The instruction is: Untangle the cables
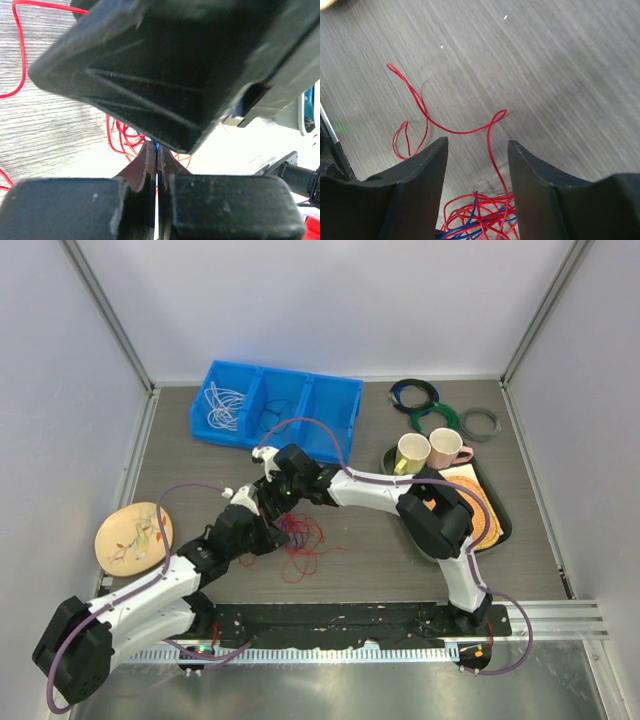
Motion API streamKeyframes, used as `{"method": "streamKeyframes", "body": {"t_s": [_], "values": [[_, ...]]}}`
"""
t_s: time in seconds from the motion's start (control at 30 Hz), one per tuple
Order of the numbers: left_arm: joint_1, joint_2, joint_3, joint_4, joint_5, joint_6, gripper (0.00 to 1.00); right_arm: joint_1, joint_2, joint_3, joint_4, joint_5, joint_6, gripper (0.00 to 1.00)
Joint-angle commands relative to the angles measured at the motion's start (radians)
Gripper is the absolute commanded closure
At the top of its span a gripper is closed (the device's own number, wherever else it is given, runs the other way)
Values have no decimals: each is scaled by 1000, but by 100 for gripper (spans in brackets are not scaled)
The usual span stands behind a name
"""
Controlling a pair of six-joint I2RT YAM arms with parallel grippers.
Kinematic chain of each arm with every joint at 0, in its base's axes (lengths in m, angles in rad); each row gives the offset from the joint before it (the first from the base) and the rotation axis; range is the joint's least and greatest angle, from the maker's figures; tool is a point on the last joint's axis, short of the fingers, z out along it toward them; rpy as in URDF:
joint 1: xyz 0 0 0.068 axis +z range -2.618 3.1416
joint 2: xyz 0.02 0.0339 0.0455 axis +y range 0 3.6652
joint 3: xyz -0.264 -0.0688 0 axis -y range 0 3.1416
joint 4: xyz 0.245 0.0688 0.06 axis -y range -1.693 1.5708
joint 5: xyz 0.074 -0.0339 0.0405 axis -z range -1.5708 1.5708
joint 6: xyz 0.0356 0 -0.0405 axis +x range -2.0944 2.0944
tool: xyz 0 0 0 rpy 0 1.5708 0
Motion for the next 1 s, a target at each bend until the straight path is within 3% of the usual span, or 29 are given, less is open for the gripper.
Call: {"method": "streamKeyframes", "body": {"t_s": [0.0,0.1,0.23,0.33,0.6,0.97], "values": [[-6,-6,28,44,13,32,100,10,15,50,-45,-84,-29,47],[-6,5,34,44,13,35,100,10,15,57,-59,-90,-27,58],[-7,16,41,44,5,38,100,10,-26,28,-30,-23,-15,90],[-7,19,44,44,3,38,100,7,-81,-5,7,67,3,97],[-7,-4,60,-64,-104,31,100,-60,-303,-167,76,477,114,99],[-6,-140,117,-312,-437,-20,100,-293,-823,-511,46,773,177,99]]}}
